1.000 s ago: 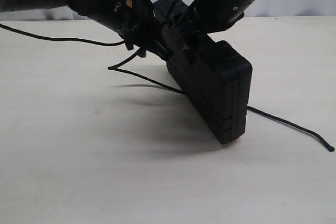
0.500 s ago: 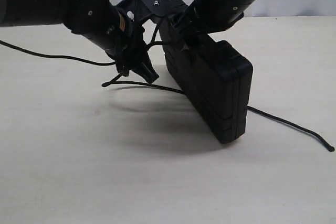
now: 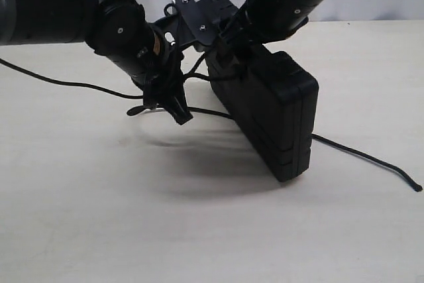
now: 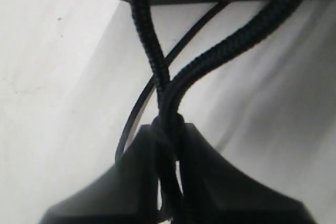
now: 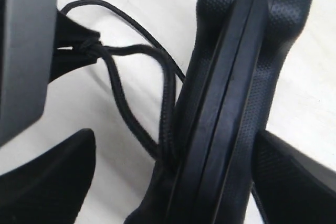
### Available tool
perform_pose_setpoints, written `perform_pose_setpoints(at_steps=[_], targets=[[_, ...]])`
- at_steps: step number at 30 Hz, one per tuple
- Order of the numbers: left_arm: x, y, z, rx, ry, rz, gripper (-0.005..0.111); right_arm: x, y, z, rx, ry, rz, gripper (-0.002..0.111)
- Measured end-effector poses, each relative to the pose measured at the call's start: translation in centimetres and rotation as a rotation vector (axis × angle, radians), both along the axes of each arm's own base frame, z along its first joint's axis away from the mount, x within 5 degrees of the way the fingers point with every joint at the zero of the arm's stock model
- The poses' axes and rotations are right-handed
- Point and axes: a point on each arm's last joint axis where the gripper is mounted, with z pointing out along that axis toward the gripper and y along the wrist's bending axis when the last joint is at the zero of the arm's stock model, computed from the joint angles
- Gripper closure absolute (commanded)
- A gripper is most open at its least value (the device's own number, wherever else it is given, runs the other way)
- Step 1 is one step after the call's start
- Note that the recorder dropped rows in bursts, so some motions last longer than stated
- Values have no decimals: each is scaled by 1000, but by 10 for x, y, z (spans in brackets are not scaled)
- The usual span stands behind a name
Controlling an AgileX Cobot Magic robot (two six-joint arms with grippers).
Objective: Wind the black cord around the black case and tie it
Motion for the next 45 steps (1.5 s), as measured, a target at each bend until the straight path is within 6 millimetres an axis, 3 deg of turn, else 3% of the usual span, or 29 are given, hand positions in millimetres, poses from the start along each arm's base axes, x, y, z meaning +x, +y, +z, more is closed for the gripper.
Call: perform_pose_setpoints(at_steps=[6,9,18,22,25,29,33,45], targets=[[-5,1,-5,36,58,-32,48,0,0,0,0,0,0,32],[-7,2,-7,59,83,-54,40,0,0,0,0,0,0,32],[-21,10,-18,229,238,-237,39,0,0,0,-1,2,0,32],[-35,4,-46,208,323,-518,39,0,0,0,-1,2,0,32],[-36,0,-62,204,262,-625,39,0,0,0,-1,2,0,32],[-16,8,-73,200,160,-590,39,0,0,0,-3,5,1,32],[-3,23,-96,199,200,-547,39,0,0,0,-3,5,1,32],[-8,4,-111,2,208,-677,43,-1,0,0,-4,8,1,32]])
